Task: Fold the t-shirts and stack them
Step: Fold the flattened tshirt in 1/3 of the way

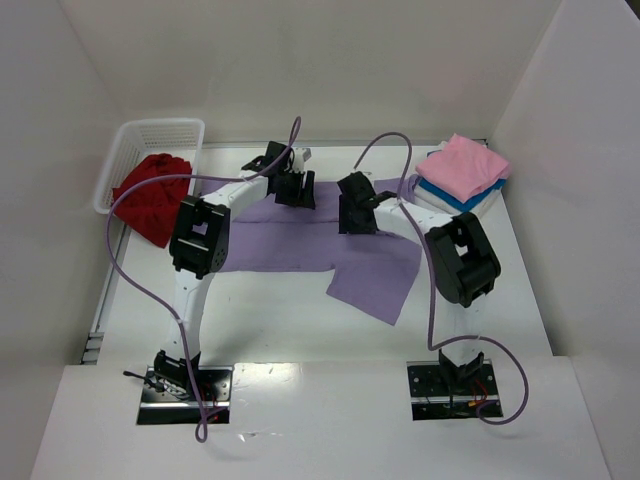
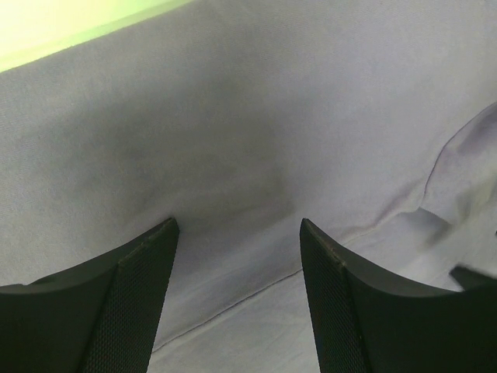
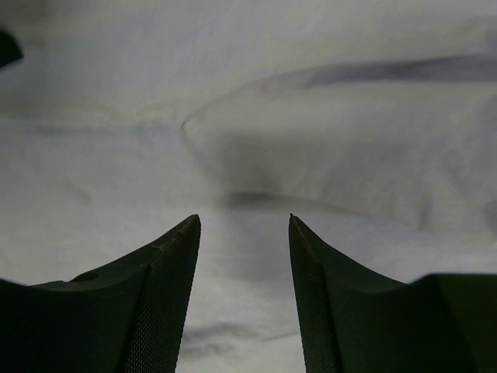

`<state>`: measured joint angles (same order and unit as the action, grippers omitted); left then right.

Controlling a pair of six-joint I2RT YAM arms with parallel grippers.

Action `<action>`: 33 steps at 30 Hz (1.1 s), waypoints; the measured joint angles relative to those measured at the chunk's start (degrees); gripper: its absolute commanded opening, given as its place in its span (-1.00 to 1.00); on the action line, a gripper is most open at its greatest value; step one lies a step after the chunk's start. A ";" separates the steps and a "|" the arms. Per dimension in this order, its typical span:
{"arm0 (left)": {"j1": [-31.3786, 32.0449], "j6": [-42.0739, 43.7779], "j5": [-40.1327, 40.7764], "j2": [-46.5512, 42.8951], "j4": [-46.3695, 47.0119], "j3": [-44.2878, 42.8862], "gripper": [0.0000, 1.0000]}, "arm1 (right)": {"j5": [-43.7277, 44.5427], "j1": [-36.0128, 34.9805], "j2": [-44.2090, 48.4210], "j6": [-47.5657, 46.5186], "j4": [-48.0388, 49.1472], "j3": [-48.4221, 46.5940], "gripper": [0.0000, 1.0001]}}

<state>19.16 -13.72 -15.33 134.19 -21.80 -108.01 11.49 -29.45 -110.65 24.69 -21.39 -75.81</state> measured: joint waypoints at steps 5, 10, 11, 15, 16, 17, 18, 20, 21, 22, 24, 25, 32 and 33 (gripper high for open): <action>0.00 0.00 -0.02 0.00 -0.02 0.00 0.45 | 7.10 -0.04 -2.05 0.79 -1.60 -4.00 -0.04; 0.00 0.07 -0.04 0.00 -0.02 -0.02 0.45 | 11.32 -0.26 -6.27 0.44 -2.03 -8.33 -0.04; 0.00 0.09 -0.04 0.00 -0.02 -0.02 0.45 | 11.52 -0.33 -6.67 0.35 -2.08 -8.48 -0.04; 0.00 0.11 -0.07 0.00 -0.04 -0.02 0.45 | 12.79 -0.66 -8.63 0.28 -2.95 -9.05 0.02; 0.00 0.11 -0.04 0.00 -0.02 -0.02 0.45 | 12.96 -0.70 -8.79 0.28 -3.13 -9.05 0.04; 0.00 0.11 -0.07 0.00 -0.02 -0.02 0.45 | 13.22 -0.81 -8.81 0.11 -3.63 -9.05 0.10; 0.00 0.11 -0.07 0.00 -0.04 -0.02 0.45 | 13.27 -0.83 -8.79 0.11 -3.65 -9.09 0.10; 0.00 0.11 -0.07 0.07 -0.02 -0.02 0.45 | 13.22 -0.83 -8.74 -0.02 -3.78 -9.14 0.17; -0.02 0.11 -0.07 0.09 -0.04 -0.09 0.45 | 13.16 -0.83 -8.70 -0.09 -3.93 -9.14 0.19; -0.02 0.11 -0.07 0.11 -0.04 -0.11 0.45 | 12.96 -0.83 -8.44 -0.15 -4.13 -9.09 0.22; -0.02 0.11 -0.24 0.11 -0.04 -0.11 0.45 | 12.72 -0.83 -7.39 -0.09 -4.15 -8.33 0.25; -0.02 0.11 -0.28 0.11 -0.04 -0.11 0.45 | 12.66 -0.83 -6.84 -0.07 -4.22 -7.93 0.28; -0.02 0.13 -0.44 0.15 -0.04 -0.13 0.45 | 11.72 -0.83 -4.74 -0.07 -3.93 -4.74 0.28; -0.02 0.15 -0.55 0.15 -0.04 -0.13 0.45 | 11.61 -0.83 -4.74 -0.07 -4.00 -4.17 0.28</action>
<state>19.14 -13.56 -15.88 134.34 -21.85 -108.14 23.09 -30.28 -115.39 24.62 -25.39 -79.99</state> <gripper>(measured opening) 0.724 0.637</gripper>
